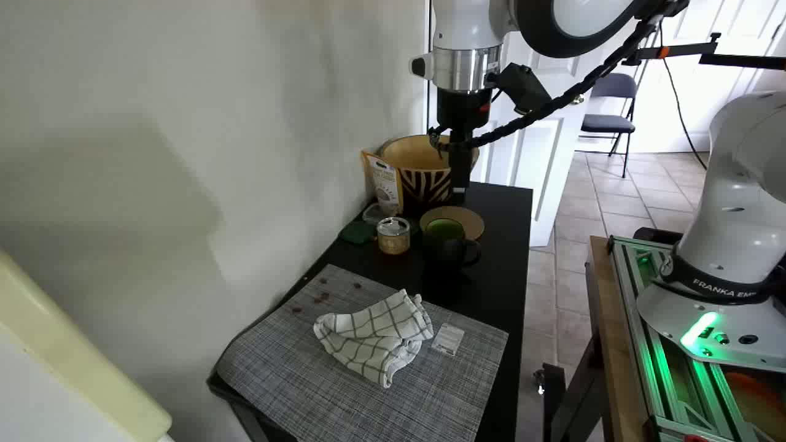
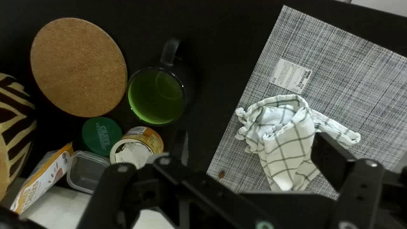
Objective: Put the white towel inside the wooden bowl
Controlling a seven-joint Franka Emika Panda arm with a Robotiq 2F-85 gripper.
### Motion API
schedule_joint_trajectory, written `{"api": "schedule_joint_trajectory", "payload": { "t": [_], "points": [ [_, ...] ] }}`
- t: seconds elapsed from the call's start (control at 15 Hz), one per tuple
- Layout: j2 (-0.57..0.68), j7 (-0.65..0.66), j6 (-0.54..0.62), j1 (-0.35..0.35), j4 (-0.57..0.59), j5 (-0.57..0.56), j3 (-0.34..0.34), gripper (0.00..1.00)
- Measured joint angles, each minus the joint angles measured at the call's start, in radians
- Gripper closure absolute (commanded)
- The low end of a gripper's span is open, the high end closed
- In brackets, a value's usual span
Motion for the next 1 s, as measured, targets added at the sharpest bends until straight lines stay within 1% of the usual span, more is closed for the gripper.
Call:
{"api": "schedule_joint_trajectory", "payload": {
  "t": [0.33,0.47,0.6,0.73,0.87,1.0],
  "points": [
    [0.000,0.000,0.000,0.001,0.000,0.000,-0.001,0.00],
    [0.008,0.036,0.000,0.001,0.001,0.003,0.000,0.00],
    [0.040,0.126,0.000,0.001,0.002,0.005,0.009,0.00],
    [0.095,0.246,0.011,0.002,0.007,0.005,0.030,0.00],
    [0.166,0.353,0.063,0.006,0.014,0.005,0.048,0.00],
    [0.245,0.421,0.128,0.009,0.027,0.003,0.052,0.00]
  ]
}}
